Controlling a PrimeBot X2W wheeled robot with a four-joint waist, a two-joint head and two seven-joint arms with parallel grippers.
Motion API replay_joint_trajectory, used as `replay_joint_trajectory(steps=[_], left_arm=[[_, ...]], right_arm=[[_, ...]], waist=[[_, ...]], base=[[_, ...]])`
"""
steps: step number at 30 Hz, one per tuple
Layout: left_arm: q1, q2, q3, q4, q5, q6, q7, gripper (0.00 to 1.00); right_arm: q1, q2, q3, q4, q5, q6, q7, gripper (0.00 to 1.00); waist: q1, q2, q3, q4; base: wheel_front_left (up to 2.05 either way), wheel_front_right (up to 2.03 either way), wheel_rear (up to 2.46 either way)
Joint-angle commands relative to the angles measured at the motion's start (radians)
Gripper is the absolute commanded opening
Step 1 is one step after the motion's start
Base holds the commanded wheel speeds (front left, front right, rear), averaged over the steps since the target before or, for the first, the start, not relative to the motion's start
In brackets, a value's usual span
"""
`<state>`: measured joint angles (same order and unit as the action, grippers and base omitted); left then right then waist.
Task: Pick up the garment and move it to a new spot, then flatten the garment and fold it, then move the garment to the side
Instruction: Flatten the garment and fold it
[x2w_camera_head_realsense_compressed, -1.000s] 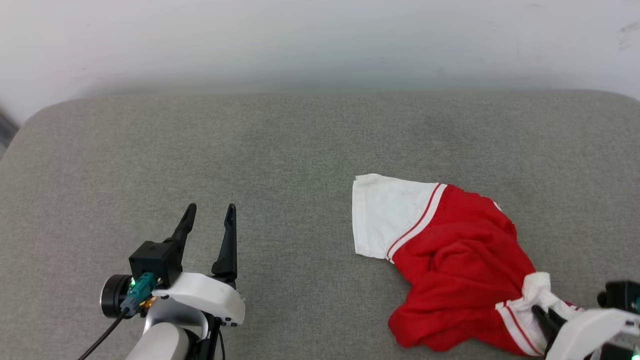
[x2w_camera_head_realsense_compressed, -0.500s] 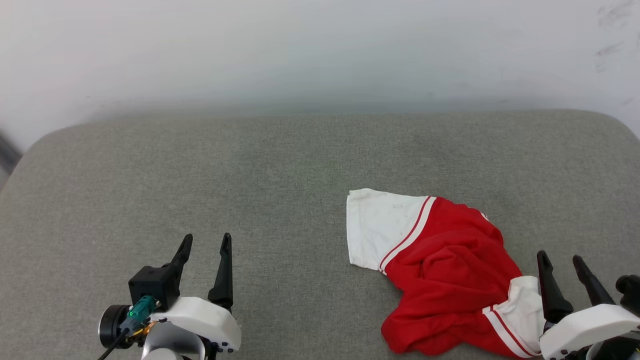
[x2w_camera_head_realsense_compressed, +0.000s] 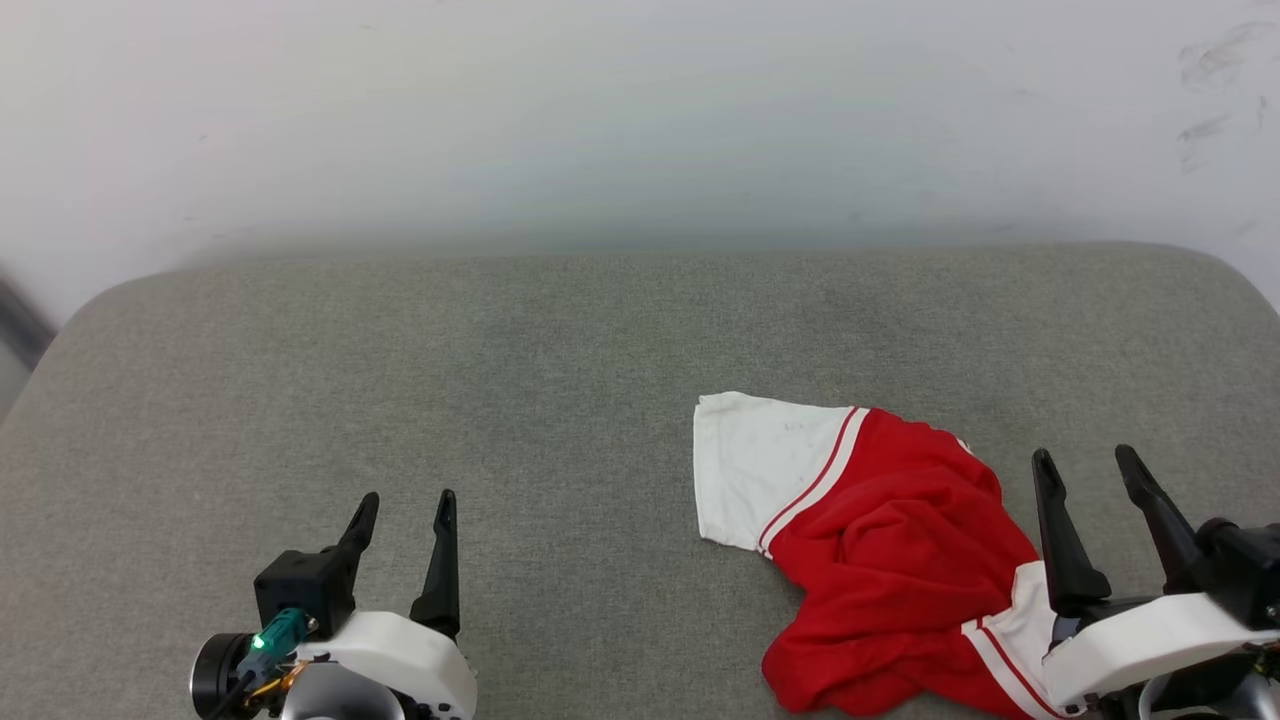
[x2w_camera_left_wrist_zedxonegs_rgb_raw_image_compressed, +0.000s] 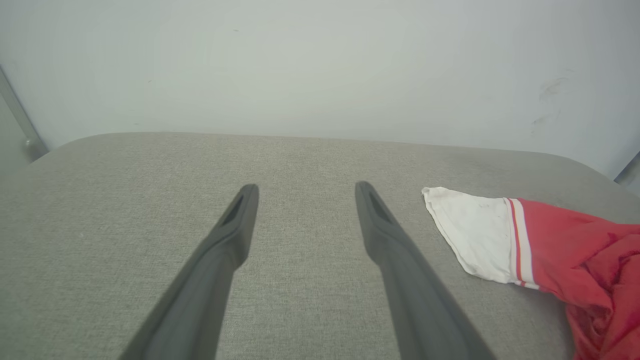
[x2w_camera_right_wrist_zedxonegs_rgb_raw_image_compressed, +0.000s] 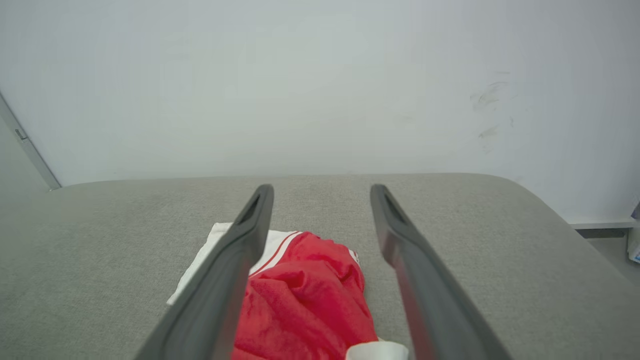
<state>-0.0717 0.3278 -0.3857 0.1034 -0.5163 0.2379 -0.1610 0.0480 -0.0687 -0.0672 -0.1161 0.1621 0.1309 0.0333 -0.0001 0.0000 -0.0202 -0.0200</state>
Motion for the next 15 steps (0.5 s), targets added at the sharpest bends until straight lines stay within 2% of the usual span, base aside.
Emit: replay_joint_trajectory(steps=[1, 11, 15], left_arm=[[0.0, 0.001, -0.002, -0.004, -0.001, 0.004, 0.002, 1.0], [-0.075, -0.001, -0.024, -0.007, 0.021, -0.005, 0.019, 1.0], [-0.099, -0.005, -0.024, -0.013, 0.024, -0.003, 0.009, 1.0]], right_arm=[[0.013, 0.004, 0.004, -0.012, -0.006, 0.0, 0.004, 1.0], [0.02, 0.017, 0.015, -0.082, -0.019, 0.0, 0.06, 1.0], [0.039, 0.018, -0.03, -0.036, 0.018, 0.0, 0.173, 1.0]], waist=[[0.0001, 0.0, 0.001, 0.0], [0.0001, 0.0, 0.044, -0.024], [0.0001, 0.0, 0.078, -0.033]], base=[[0.0, 0.0, 0.0], [0.0, 0.0, 0.0], [0.0, 0.0, 0.0]])
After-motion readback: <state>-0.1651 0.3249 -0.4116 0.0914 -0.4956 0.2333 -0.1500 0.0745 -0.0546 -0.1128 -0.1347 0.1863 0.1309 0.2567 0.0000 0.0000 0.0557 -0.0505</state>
